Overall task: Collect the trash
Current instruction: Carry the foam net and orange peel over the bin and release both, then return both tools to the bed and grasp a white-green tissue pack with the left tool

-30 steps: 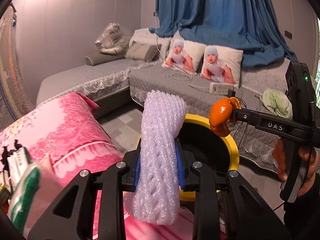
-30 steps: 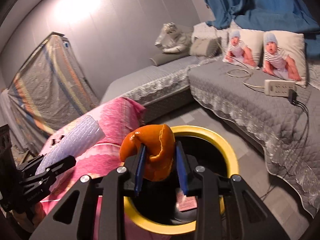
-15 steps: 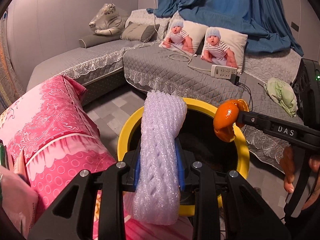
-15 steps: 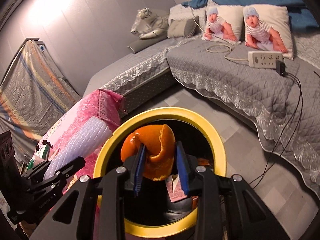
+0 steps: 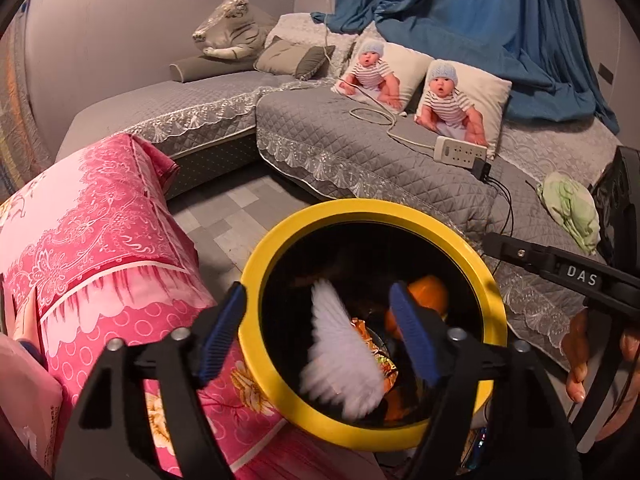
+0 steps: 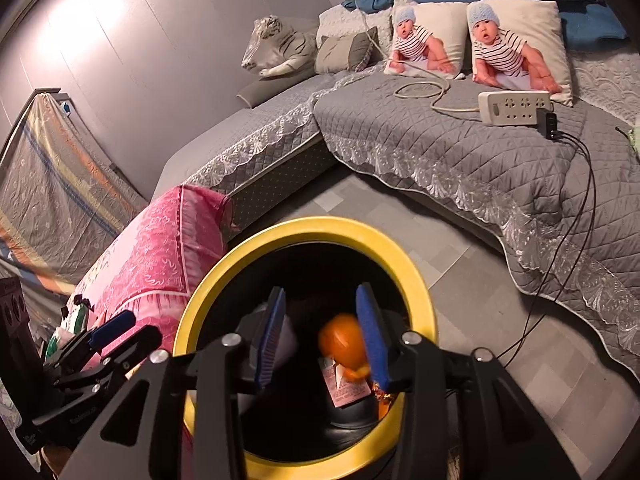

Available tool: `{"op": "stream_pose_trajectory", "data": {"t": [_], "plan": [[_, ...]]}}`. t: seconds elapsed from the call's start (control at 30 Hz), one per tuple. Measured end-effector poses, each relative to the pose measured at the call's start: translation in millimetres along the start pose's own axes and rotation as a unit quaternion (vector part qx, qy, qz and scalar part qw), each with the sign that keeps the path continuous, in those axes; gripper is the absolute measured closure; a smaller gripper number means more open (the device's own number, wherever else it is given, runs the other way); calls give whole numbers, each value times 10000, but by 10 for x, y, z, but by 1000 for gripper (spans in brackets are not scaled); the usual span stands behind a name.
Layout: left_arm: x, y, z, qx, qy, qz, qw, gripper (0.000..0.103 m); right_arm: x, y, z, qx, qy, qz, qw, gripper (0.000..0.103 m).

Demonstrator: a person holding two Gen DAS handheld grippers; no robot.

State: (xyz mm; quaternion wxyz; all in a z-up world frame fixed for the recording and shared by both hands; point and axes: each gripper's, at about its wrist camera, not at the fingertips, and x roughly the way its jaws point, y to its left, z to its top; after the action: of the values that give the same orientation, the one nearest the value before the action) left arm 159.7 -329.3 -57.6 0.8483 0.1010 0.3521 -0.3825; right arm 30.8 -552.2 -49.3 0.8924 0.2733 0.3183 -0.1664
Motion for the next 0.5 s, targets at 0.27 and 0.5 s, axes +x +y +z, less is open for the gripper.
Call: {"op": "stream_pose_trajectory", "data": {"t": [0.27,0.5], "plan": [[-370,226,22,-164,-294,12,9994,26,-164,49,-27,-63,-110,101,9999,65],[-1189,476,4,-100,-940,29,9955,19,-257,389,-121,-344,-102,611,9975,64]]}}
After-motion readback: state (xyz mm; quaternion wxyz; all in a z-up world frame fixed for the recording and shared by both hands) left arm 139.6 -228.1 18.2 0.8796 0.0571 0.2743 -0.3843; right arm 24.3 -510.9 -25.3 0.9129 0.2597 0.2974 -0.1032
